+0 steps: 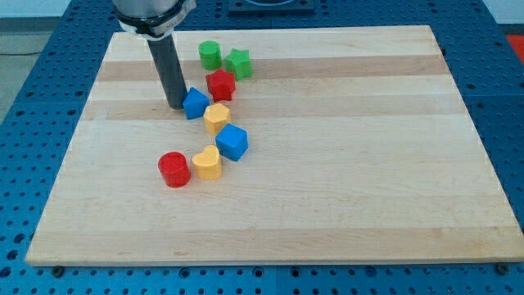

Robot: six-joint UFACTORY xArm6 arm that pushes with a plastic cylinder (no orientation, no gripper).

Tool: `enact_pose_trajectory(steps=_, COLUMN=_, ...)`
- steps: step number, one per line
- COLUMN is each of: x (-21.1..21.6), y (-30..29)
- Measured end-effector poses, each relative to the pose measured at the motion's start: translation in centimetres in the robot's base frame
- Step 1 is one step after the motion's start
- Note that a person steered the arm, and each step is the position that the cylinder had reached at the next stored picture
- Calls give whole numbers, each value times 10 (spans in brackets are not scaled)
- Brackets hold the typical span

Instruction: Slightly push the green circle to the top of the red star

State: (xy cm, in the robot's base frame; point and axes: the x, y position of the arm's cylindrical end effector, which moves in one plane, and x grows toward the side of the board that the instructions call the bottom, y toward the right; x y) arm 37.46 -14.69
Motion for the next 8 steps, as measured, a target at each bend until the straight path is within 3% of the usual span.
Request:
enact_pose_trajectory(steps=3, x=-6, y=-18)
enact_pose_trajectory(steps=4, x=-39, y=-37)
enact_pose_trajectory(steps=6, x=-160, y=-40)
enact_pose_trajectory(steps=7, x=-182, y=13)
enact_pose_trajectory(steps=8, x=-176, y=74)
